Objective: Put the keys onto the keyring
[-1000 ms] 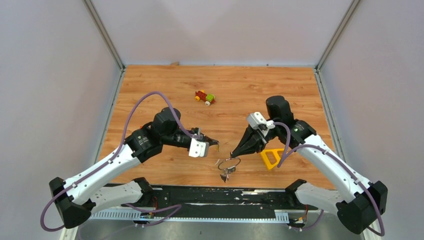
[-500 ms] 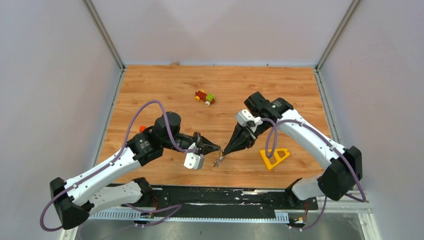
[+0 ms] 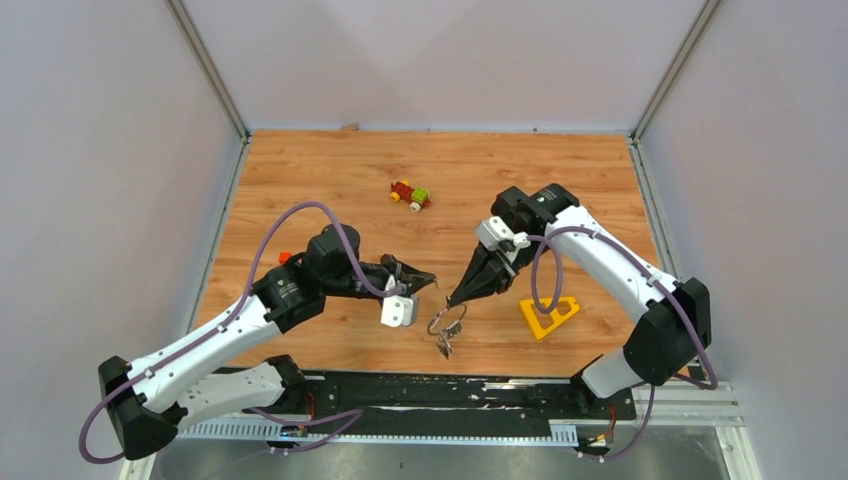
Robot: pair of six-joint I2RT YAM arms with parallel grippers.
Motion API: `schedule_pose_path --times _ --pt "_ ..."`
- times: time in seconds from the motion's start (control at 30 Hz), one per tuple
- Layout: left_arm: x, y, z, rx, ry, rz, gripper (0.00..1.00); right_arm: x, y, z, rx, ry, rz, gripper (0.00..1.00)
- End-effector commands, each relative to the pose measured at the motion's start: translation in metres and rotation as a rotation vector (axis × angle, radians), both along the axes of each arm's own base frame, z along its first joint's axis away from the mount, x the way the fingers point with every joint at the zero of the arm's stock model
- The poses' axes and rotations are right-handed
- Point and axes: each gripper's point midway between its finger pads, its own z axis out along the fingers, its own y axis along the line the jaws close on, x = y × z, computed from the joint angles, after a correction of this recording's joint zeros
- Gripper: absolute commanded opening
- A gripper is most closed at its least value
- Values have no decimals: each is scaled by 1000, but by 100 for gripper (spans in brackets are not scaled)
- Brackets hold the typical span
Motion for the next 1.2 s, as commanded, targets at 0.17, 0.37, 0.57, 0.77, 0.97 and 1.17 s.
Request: schedule_pose_path --times 0.17,0.37,0.57,0.77,0.97,1.17 --pt "46 25 13 73 -4 290 0 13 -8 52 51 38 -74 0" --pt "57 31 8 101 13 355 0 44 -9 43 -127 -8 -238 0" --pt "58 26 18 59 49 366 0 56 -9 53 -163 -48 -394 0" --pt "45 12 31 -34 137 307 0 58 -6 55 -122 -7 -434 0" --pt "24 0 32 -45 216 192 0 49 -5 56 -80 -20 -360 0" --pt "10 5 30 -13 180 114 0 35 -9 51 -54 -49 -270 0"
